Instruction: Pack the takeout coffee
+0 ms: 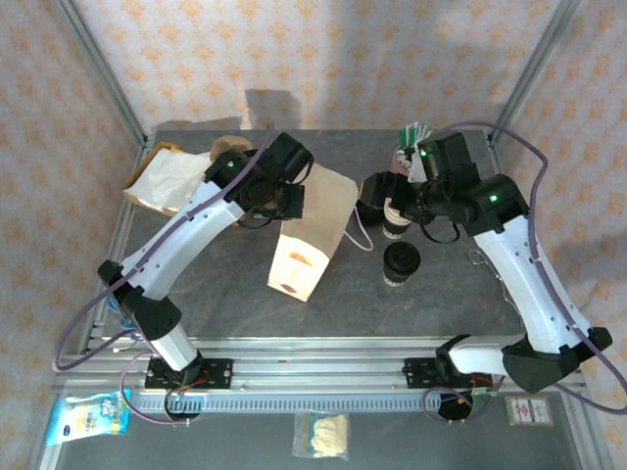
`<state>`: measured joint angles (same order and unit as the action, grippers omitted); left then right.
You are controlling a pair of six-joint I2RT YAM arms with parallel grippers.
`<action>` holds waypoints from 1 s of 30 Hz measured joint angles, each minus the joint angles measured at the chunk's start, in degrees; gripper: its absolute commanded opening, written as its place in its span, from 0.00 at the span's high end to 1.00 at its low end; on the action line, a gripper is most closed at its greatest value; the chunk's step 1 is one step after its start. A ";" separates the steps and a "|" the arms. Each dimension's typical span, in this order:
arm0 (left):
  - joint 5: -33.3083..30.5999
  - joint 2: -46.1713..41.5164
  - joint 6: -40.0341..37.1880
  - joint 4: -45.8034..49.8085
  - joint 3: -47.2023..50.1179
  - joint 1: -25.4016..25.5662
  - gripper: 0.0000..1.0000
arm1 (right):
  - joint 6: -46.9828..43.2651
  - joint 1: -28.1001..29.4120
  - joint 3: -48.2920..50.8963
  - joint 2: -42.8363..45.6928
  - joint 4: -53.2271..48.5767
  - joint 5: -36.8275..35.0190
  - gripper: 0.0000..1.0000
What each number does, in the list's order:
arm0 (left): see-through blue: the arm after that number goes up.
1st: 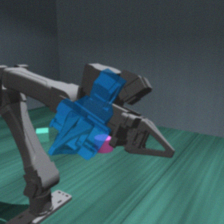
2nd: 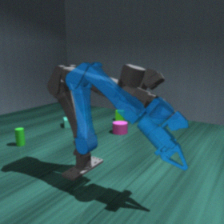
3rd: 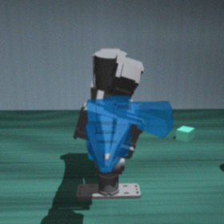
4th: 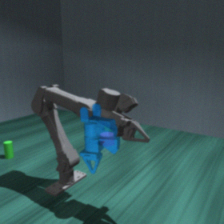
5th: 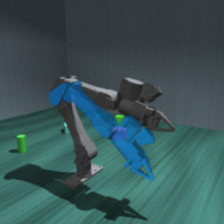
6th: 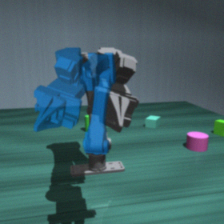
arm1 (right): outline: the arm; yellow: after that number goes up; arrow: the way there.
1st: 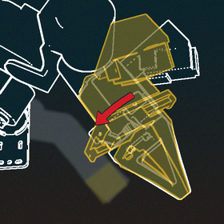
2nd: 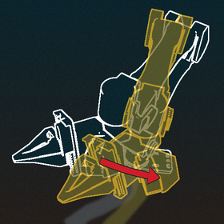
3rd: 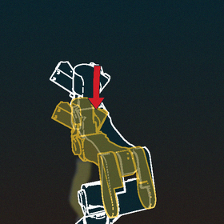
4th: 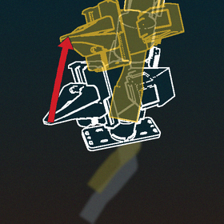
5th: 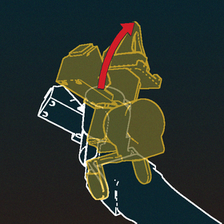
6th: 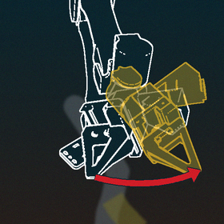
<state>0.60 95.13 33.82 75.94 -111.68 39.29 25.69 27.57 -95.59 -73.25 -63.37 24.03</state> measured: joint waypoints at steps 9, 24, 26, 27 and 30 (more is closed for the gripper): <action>0.00 -5.07 4.94 -4.50 9.09 0.00 0.98 | 0.76 2.05 -0.96 -4.79 -0.02 -0.42 0.26; 0.59 -9.84 8.26 -10.75 13.33 -0.02 0.38 | 1.31 5.40 -6.93 -8.44 -0.85 -5.01 0.19; 0.46 -9.84 8.52 -10.80 11.82 -0.09 0.32 | 1.27 5.40 -8.31 -9.09 -1.33 -5.49 0.18; 0.46 -9.84 8.96 -10.73 10.82 -0.33 0.28 | 1.22 5.40 -8.98 -9.46 -1.55 -5.88 0.18; -1.16 -10.23 11.74 -10.73 7.56 -1.79 0.22 | 1.03 5.40 -10.64 -10.25 -1.84 -6.71 0.17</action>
<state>-0.56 84.90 45.56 65.21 -104.12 37.50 26.72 32.97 -106.24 -83.50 -65.21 17.32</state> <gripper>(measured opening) 0.758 0.827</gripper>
